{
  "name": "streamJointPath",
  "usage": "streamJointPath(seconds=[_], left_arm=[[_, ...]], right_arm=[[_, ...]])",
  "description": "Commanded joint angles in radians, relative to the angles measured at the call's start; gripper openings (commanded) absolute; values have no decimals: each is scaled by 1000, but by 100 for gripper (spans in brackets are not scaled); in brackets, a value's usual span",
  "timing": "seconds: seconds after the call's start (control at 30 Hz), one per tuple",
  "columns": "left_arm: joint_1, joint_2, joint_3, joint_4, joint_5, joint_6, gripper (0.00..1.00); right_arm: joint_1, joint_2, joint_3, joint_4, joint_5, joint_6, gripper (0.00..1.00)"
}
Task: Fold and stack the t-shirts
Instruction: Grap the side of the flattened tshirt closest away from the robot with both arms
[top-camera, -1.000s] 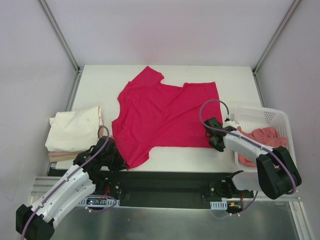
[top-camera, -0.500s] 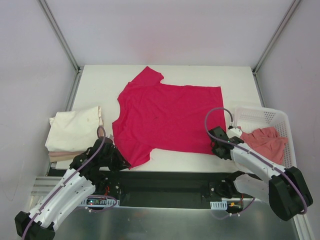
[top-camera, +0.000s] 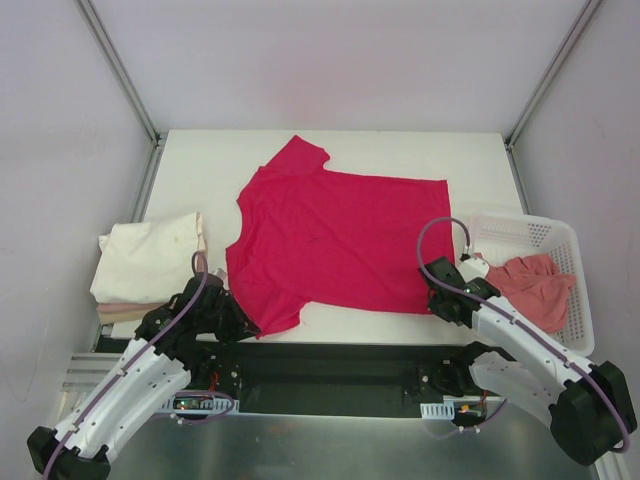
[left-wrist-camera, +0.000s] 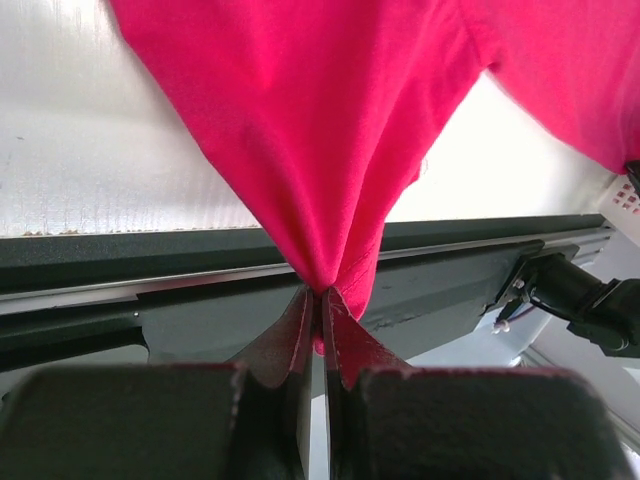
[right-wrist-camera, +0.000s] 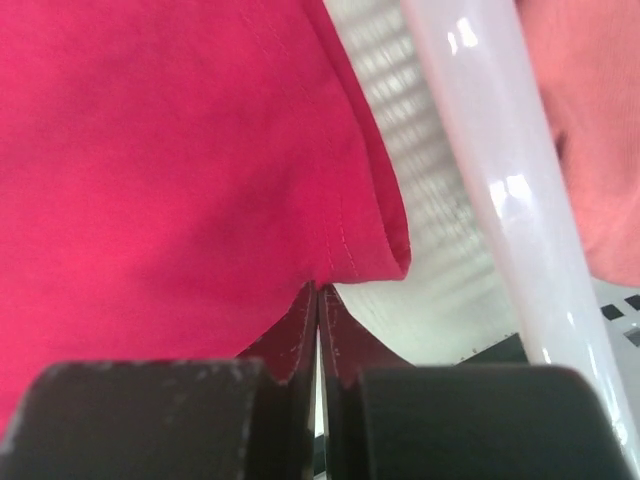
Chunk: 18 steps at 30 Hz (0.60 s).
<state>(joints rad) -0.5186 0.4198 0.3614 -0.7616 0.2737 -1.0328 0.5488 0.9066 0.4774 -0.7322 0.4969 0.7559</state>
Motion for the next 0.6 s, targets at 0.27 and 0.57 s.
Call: streamJointPath(seconds=[0.27,0.57], left_arm=[[-12,359,292,177,-132,195,0],[-1,683,586,223,-315,319,0]], right_arm=[[-1,179,246,-9,107,-150,0],[-117,294,374,48,29,-293,0]])
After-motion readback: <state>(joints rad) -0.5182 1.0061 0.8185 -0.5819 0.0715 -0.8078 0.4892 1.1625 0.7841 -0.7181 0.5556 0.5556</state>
